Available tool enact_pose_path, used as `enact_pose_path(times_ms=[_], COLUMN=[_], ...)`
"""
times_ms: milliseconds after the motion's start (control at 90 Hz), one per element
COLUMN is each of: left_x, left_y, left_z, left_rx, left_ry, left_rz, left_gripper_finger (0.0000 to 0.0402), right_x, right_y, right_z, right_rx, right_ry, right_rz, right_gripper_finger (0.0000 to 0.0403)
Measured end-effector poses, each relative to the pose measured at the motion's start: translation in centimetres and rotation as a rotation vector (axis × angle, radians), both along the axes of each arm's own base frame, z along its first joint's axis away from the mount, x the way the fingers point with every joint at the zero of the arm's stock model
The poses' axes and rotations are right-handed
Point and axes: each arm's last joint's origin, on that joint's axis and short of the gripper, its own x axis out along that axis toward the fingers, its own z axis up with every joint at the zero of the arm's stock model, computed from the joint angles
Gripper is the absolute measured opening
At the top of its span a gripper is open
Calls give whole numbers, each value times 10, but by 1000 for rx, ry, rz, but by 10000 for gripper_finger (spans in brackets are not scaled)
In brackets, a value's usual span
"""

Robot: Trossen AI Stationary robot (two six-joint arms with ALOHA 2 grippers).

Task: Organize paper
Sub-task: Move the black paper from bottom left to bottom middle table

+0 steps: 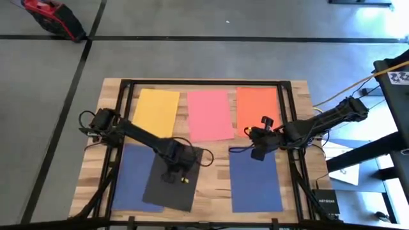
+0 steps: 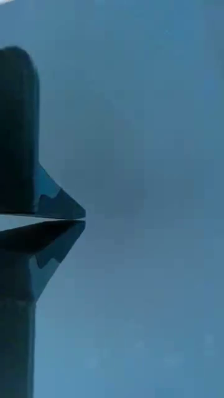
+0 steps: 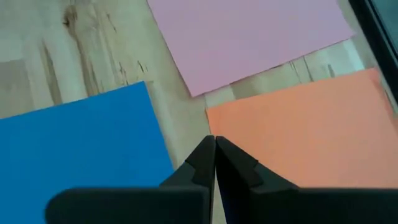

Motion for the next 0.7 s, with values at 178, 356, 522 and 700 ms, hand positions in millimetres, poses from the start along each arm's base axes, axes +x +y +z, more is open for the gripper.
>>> enact_pose_path(times_ms=[178,356,522,700], left_x=[9,26,35,43], left_y=[-2,-2,2,4], left_z=[-13,-20,-21,-20], left_rx=[-12,-50,-65,-63], left_ry=[-77,-192,-260,-334], left_rz=[47,75,129,177], left_gripper_finger=[0,0,0,0], right_x=[0,-1,-3,-3], right_y=[0,0,-1,-1], right_z=[0,-1,-1,-1], right_rx=[-1,3,1,2], right_ry=[2,18,38,42], right_rz=[0,4,5,9], right_gripper_finger=[0,0,0,0])
